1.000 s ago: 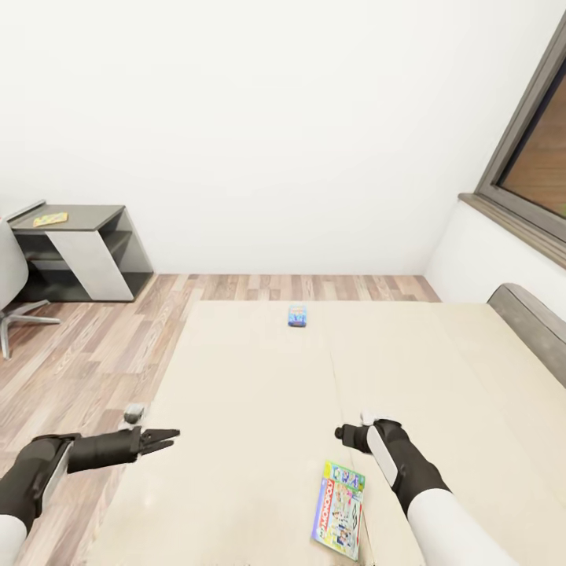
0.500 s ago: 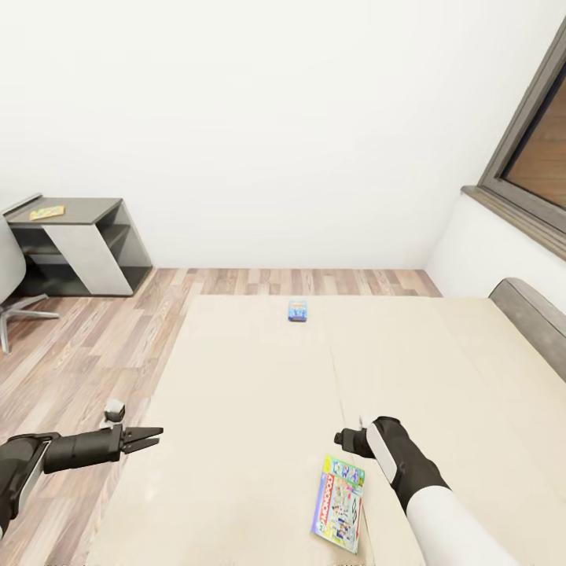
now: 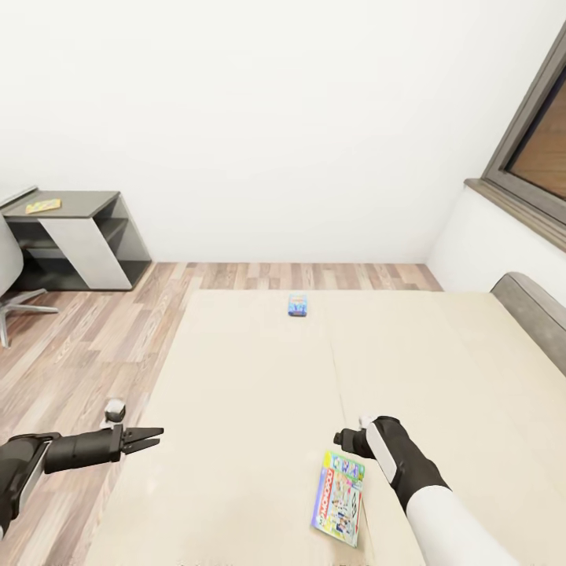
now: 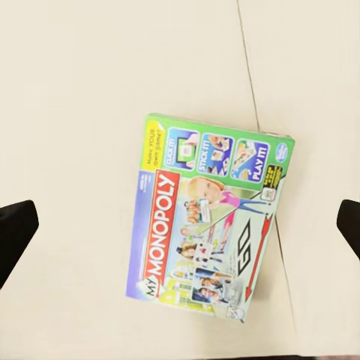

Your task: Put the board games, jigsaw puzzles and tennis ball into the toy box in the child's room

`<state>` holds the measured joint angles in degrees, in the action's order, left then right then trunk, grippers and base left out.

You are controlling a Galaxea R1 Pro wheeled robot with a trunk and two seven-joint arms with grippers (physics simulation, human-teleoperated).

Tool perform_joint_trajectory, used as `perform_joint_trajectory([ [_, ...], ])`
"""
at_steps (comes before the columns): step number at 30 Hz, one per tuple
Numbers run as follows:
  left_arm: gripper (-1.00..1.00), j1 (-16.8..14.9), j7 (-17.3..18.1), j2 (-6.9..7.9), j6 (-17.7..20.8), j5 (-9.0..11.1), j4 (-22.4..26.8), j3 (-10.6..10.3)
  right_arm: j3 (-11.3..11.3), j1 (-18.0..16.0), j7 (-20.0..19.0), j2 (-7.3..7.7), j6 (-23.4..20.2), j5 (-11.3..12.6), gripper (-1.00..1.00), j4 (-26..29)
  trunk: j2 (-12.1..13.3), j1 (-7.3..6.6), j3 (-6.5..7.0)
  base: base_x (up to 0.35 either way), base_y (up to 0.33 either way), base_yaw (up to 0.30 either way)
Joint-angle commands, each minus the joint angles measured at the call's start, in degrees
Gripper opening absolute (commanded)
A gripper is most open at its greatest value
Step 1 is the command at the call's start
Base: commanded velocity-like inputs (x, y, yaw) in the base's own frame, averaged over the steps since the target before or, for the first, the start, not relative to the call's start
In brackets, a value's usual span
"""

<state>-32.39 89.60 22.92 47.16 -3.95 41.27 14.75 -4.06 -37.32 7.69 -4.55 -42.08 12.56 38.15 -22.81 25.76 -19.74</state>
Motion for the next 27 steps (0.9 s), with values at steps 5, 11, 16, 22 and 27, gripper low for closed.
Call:
perform_joint_trajectory([
  [5, 1.00, -0.04, 0.40, -0.12, 0.57, -0.44, 0.03, 0.05, -0.11, -0.03, 0.42, 0.04, -0.24, 0.75, 1.00, 0.08, -0.11, 0.03, -0.58, 0.000, 0.000, 0.000],
  [11, 1.00, -0.04, 0.40, -0.15, 0.57, -0.42, 0.03, 0.10, -0.08, -0.02, 0.38, 0.06, -0.26, 0.88, 1.00, 0.08, -0.11, 0.03, -1.15, 0.000, 0.000, 0.000],
  [16, 1.00, -0.04, 0.40, -0.15, 0.57, -0.44, 0.03, 0.11, -0.07, 0.04, 0.32, 0.10, -0.11, 0.90, 1.00, -0.08, -0.11, 0.03, -1.62, 0.000, 0.000, 0.000],
  [22, 1.00, -0.04, 0.40, -0.15, 0.60, -0.34, 0.03, 0.18, -0.07, 0.05, 0.38, 0.03, 0.17, 0.66, 1.00, -0.15, -0.11, 0.03, -2.19, 0.000, 0.000, 0.000],
  [27, 1.00, -0.04, 0.40, -0.15, 0.57, -0.41, 0.03, 0.26, -0.07, 0.06, 0.32, 0.14, 0.30, 0.76, 1.00, -0.19, -0.11, 0.03, -2.67, 0.000, 0.000, 0.000],
])
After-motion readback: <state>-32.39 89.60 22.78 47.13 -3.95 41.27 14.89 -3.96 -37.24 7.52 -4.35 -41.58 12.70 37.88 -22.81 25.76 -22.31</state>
